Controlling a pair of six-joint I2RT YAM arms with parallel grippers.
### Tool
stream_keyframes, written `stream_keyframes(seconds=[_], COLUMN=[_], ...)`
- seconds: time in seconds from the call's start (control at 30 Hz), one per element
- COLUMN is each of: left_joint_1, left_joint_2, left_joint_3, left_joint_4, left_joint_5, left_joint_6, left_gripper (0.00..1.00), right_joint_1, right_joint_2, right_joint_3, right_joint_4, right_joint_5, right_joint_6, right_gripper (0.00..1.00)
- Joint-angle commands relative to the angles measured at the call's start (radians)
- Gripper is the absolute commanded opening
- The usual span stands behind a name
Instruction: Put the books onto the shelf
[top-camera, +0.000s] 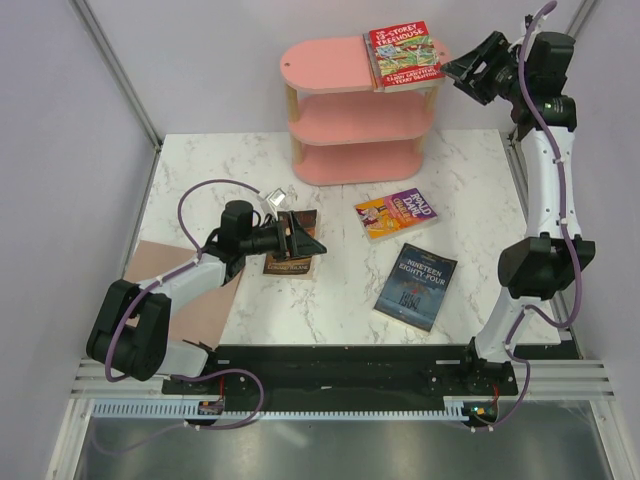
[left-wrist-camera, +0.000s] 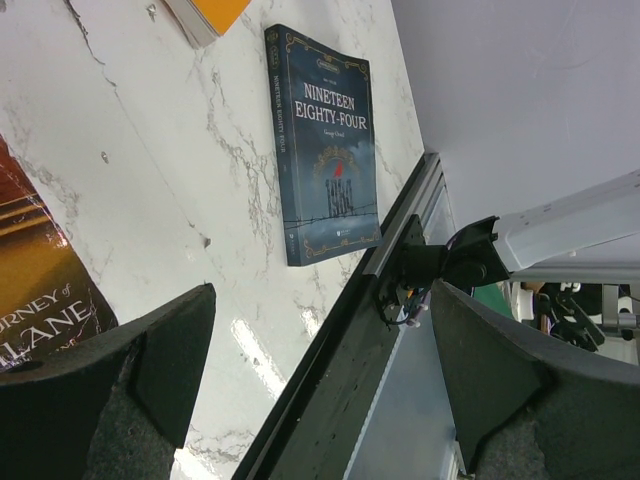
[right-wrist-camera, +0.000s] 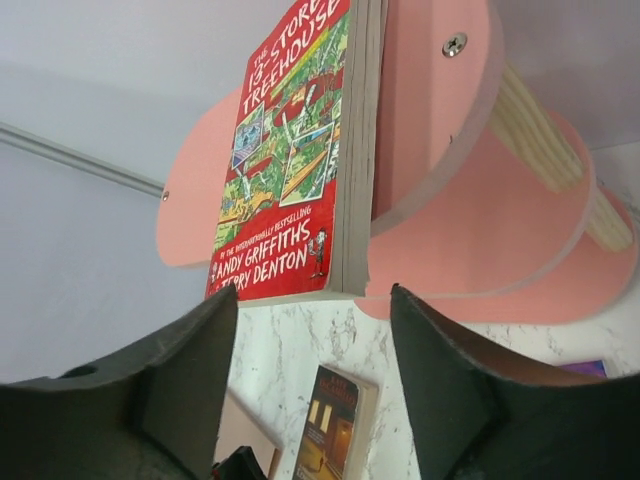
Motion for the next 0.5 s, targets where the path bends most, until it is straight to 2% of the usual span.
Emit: stream_keyframes(seconds=[0.0,0.03,0.23,0.47], left_joint_1=[-0.004,-0.004,-0.004,-0.004], left_joint_2=[-0.008,-0.01,-0.016,-0.014], left_joint_3=[-0.012,-0.012,-0.015,-0.012], left_joint_4=[0.03,0.03,0.03,0.027], left_joint_5=[0.018,0.018,0.018,0.018], left_joint_6=[0.03,0.03,0.03,0.03], left_gripper=[0.94,0.94,0.94,0.94], right_joint_1=[0.0,0.004,0.023,0.041], right_joint_2=[-0.019,-0.014,0.004,0.023], right_joint_3=[-0.014,-0.011,-0.008,-0.003], right_joint_4=[0.056,0.058,0.064,0.079], right_joint_5=[-0.017,-0.02,-0.017,-0.022], right_joint_6=[0.026,0.03,0.04,0.054], right_gripper=[0.65,0.59,0.42,0.32])
